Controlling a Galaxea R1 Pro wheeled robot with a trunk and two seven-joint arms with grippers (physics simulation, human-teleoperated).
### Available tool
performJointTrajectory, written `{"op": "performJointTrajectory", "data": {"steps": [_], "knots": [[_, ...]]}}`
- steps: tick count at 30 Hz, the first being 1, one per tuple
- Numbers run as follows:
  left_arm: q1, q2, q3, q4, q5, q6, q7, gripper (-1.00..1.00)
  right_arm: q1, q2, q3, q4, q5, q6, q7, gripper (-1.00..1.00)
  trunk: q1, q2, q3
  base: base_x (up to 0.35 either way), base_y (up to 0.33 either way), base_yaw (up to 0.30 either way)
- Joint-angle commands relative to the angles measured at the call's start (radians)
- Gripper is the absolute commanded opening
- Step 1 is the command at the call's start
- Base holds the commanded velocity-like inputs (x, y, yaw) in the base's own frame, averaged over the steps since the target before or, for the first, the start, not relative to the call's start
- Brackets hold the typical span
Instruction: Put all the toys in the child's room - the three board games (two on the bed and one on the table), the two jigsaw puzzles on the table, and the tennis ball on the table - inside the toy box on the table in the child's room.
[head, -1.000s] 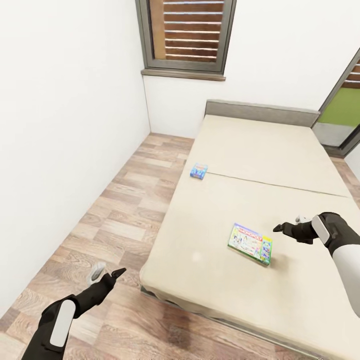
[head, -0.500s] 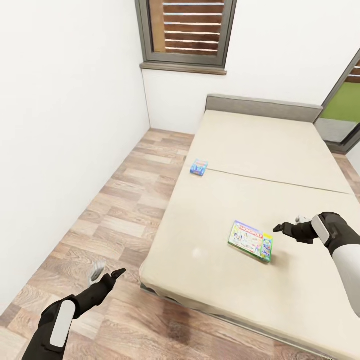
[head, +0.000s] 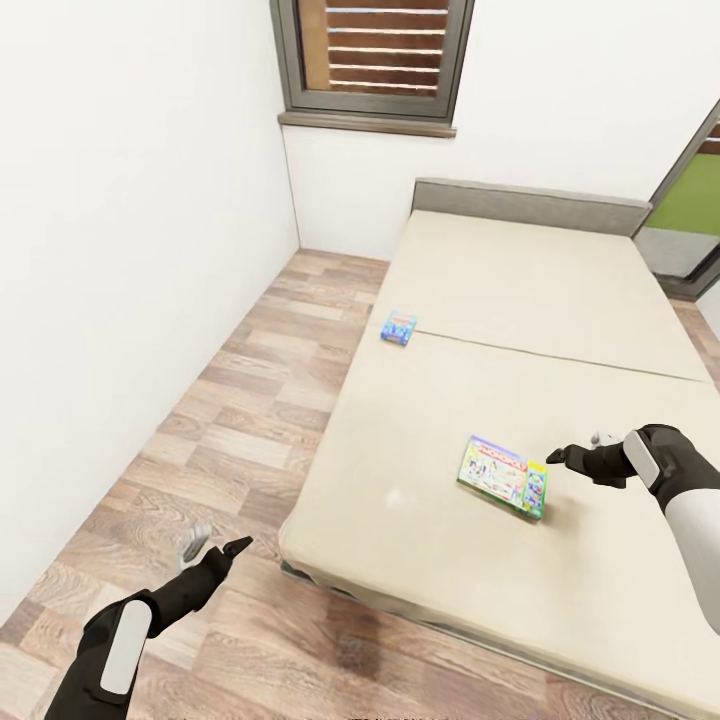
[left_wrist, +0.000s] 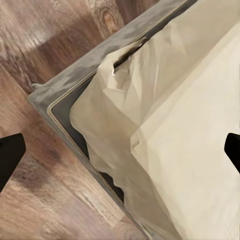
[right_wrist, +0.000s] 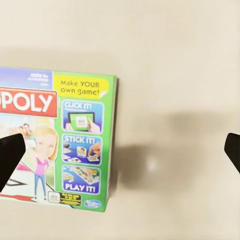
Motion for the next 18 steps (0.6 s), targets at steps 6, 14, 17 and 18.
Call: {"op": "performJointTrajectory", "data": {"steps": [6,14,17,18], "knots": [[-0.001,-0.001,0.002,0.0,0.001,0.008,0.0,1.0,0.0,0.0,-0.004,-0.001,0.0,0.005,0.002,1.0,0.0,0.0,-0.011,0.0,0.0,0.0],[-0.001,-0.001,0.001,0.0,0.0,0.008,0.003,1.0,0.0,0.0,-0.004,-0.001,0.0,0.005,0.002,1.0,0.0,0.0,-0.024,0.0,0.0,0.0],[-0.001,-0.001,0.0,0.0,0.0,0.008,0.004,1.0,0.0,0.001,-0.004,-0.001,0.0,0.005,0.002,1.0,0.0,0.0,-0.029,0.0,0.0,0.0],[-0.001,-0.001,0.0,0.0,0.0,0.008,0.004,1.0,0.0,0.001,-0.004,-0.001,0.0,0.005,0.002,1.0,0.0,0.0,-0.03,0.0,0.0,0.0]]}}
